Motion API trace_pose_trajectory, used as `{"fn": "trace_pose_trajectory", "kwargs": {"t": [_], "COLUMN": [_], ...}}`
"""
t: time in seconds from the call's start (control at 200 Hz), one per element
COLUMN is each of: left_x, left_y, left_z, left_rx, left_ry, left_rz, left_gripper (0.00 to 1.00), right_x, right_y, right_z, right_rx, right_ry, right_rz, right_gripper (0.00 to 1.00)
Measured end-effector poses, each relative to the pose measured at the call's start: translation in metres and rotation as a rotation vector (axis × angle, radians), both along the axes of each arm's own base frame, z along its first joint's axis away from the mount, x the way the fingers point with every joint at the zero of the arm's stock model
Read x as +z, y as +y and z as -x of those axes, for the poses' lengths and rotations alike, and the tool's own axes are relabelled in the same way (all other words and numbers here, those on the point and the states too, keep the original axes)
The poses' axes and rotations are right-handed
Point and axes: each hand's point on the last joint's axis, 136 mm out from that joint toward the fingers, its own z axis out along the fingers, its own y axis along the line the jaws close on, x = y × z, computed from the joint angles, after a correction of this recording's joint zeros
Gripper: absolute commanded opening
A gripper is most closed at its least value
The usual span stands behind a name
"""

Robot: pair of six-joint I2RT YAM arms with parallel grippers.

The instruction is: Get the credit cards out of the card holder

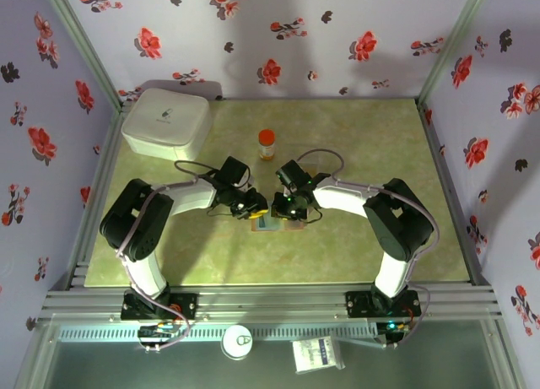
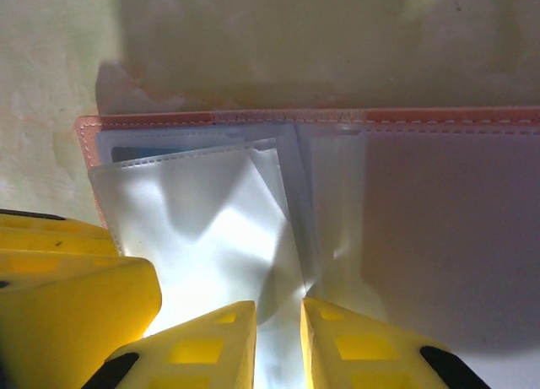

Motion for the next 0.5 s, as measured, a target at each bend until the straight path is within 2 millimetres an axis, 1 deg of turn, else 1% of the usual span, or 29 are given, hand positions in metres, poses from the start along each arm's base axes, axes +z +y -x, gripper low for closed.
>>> {"fn": "trace_pose_trajectory", "kwargs": {"t": [0.11,0.355,0.505], "left_x": [0.001,0.003,0.006], "left_y": [-0.001,-0.003,-0.008], "left_z": [-0.001,-0.001,0.000], "left_rx": [0.001,0.005,0.001], "left_ry": [-0.003,0.002,0.005], "left_rz": [0.009,0.019,0.026], "left_gripper": [0.20,0.20,0.22], "right_x": [0.005,0.029,0.036], "right_y": [-0.001,-0.004,-0.008], "right_z": [0.000,-0.004,-0.005], "right_rx": [-0.002,-0.014,-0.023], "right_ry": [-0.009,-0.066,-0.084], "right_rz": [-0.002,-0.016,-0.020], "right_gripper": [0.22,0.23,0.24]}}
